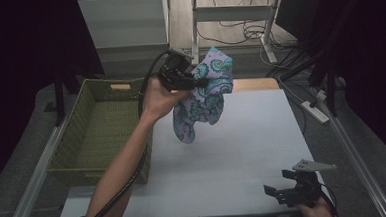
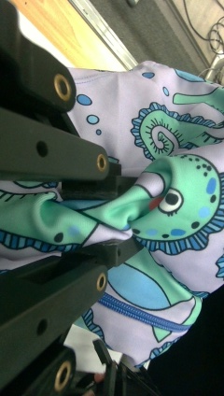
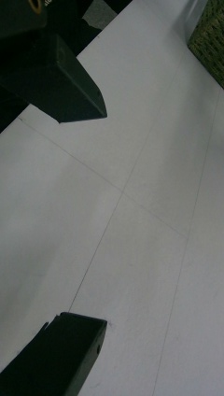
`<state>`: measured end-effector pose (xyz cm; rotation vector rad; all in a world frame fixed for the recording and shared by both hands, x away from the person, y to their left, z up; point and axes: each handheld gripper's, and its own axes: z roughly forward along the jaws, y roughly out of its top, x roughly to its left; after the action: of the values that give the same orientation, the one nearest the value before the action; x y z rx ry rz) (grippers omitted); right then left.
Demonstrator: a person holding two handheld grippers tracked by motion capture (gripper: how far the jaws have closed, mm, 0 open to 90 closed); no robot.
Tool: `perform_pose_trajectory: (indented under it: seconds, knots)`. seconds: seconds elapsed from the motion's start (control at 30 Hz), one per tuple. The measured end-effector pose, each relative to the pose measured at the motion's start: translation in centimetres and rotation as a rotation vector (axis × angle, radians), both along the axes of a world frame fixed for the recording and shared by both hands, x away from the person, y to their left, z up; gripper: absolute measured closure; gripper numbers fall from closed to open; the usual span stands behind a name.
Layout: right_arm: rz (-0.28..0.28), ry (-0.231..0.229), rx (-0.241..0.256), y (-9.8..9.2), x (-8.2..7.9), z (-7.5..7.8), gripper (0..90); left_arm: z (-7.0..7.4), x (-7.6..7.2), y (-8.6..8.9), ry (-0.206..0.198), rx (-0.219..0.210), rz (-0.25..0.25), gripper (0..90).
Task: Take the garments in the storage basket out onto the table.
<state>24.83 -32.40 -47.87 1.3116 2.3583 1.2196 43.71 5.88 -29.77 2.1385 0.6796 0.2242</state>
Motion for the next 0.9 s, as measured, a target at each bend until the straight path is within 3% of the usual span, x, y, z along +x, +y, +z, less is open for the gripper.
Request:
perform_pose_trajectory:
  seconds: [0.2,0.6,0.8,0.9]
  knots:
    - [0.002,0.002,-0.002,0.0,0.0,0.0,1.7,-2.5,0.8,-1.2,0.022,0.035,0.0,75.1]
    - [0.005,0.003,-0.007,0.1,0.1,0.0,1.7,-5.7,1.8,-2.3,0.057,0.079,0.008,74.8]
    - [0.007,0.005,-0.009,0.1,0.1,0.0,1.7,-8.1,2.2,-2.5,0.085,0.101,0.017,74.7]
    - [0.005,0.005,-0.008,0.1,0.1,-0.1,1.7,-9.8,2.5,-2.5,0.118,0.1,0.021,74.7]
